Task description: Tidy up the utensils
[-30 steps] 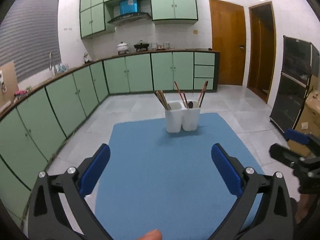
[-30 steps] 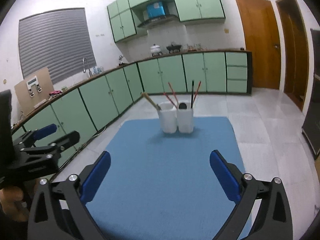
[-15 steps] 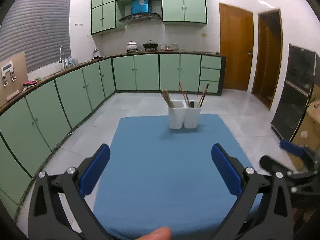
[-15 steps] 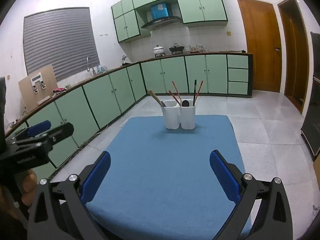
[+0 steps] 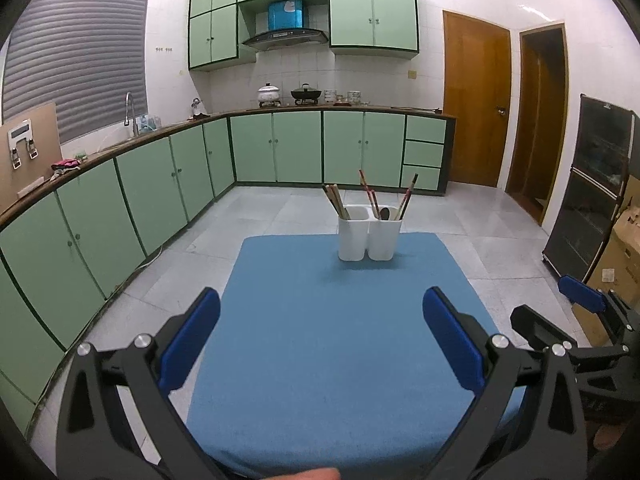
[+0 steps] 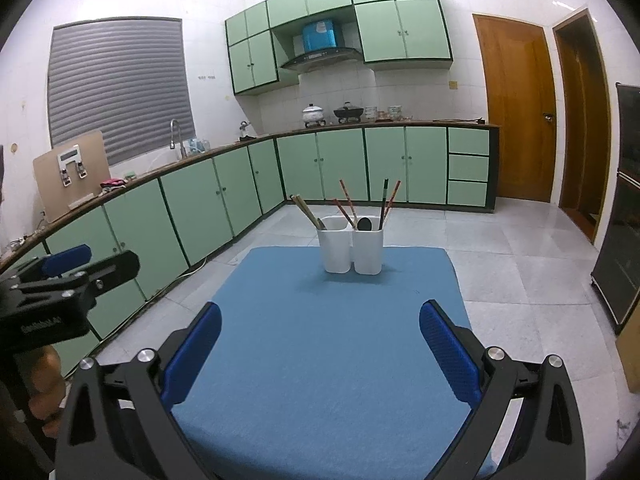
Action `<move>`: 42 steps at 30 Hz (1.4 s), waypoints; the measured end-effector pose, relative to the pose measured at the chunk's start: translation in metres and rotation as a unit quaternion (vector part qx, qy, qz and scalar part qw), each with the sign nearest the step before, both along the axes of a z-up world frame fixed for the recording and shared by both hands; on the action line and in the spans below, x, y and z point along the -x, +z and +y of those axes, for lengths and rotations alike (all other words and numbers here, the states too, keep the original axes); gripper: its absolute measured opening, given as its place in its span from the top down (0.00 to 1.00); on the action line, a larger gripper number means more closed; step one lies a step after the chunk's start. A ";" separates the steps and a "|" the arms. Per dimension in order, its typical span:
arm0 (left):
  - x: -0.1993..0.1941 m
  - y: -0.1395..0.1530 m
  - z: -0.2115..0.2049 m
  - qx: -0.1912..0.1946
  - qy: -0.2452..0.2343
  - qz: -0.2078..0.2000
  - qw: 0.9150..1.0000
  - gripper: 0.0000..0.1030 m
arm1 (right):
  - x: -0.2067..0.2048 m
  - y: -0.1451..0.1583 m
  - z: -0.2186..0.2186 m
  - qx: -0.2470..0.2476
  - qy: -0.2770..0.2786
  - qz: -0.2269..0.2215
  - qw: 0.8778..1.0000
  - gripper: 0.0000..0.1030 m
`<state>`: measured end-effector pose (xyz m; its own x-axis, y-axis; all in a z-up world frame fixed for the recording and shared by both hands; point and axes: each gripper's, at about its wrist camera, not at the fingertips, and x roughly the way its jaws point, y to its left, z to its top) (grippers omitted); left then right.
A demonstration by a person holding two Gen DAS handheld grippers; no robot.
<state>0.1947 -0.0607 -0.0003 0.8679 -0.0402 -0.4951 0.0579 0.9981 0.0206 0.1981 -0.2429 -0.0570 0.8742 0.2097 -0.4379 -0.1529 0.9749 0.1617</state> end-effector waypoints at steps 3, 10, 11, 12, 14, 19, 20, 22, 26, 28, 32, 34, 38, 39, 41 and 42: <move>-0.002 0.002 0.001 0.006 -0.002 0.001 1.000 0.05 | 0.001 0.001 0.000 -0.002 0.000 -0.002 1.000 0.06; -0.001 0.003 -0.002 0.000 -0.001 -0.003 1.000 0.05 | 0.002 0.002 0.002 0.007 -0.008 -0.005 1.000 0.06; -0.001 0.003 -0.001 0.000 -0.002 -0.004 1.000 0.05 | 0.001 0.003 0.002 0.011 -0.011 -0.004 1.000 0.06; 0.001 0.003 -0.001 0.000 -0.003 -0.006 1.000 0.05 | 0.001 0.004 0.002 0.013 -0.013 -0.003 1.000 0.06; 0.002 0.003 -0.002 0.000 -0.004 -0.007 1.000 0.05 | 0.003 0.006 0.002 0.015 -0.012 -0.008 1.000 0.06; 0.003 0.005 -0.001 0.004 -0.004 -0.007 1.000 0.05 | 0.003 0.009 0.002 0.016 -0.013 -0.012 1.000 0.06; 0.003 0.005 0.000 0.005 -0.004 -0.008 1.000 0.05 | 0.003 0.009 0.002 0.017 -0.014 -0.012 1.000 0.06; 0.004 0.005 0.000 0.006 -0.005 -0.008 1.000 0.05 | 0.003 0.010 0.002 0.019 -0.014 -0.011 1.000 0.06; 0.005 0.005 0.001 0.007 -0.005 -0.008 1.000 0.05 | 0.004 0.009 0.002 0.018 -0.013 -0.011 1.000 0.06; 0.005 0.004 0.001 0.009 -0.006 -0.007 1.000 0.05 | 0.004 0.009 0.004 0.018 -0.012 -0.012 1.000 0.06; 0.006 0.004 0.002 0.008 -0.005 -0.006 1.000 0.05 | 0.004 0.008 0.004 0.018 -0.011 -0.010 1.000 0.06; 0.006 0.004 0.002 0.008 -0.005 -0.006 1.000 0.05 | 0.005 0.008 0.003 0.016 -0.011 -0.010 1.000 0.06; 0.006 0.004 0.002 0.009 -0.005 -0.005 1.000 0.05 | 0.004 0.008 0.002 0.017 -0.010 -0.010 1.000 0.06; 0.006 0.004 0.002 0.009 -0.005 -0.005 1.000 0.05 | 0.005 0.008 0.002 0.016 -0.011 -0.010 1.000 0.06; 0.006 0.004 0.002 0.010 -0.005 -0.005 1.000 0.05 | 0.005 0.008 0.003 0.017 -0.011 -0.009 1.000 0.06; 0.006 0.004 0.002 0.009 -0.006 -0.005 1.000 0.05 | 0.005 0.008 0.002 0.017 -0.011 -0.009 1.000 0.06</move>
<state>0.1890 -0.0588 0.0040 0.8723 -0.0595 -0.4853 0.0693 0.9976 0.0023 0.1934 -0.2404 -0.0487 0.8862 0.1760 -0.4285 -0.1344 0.9829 0.1257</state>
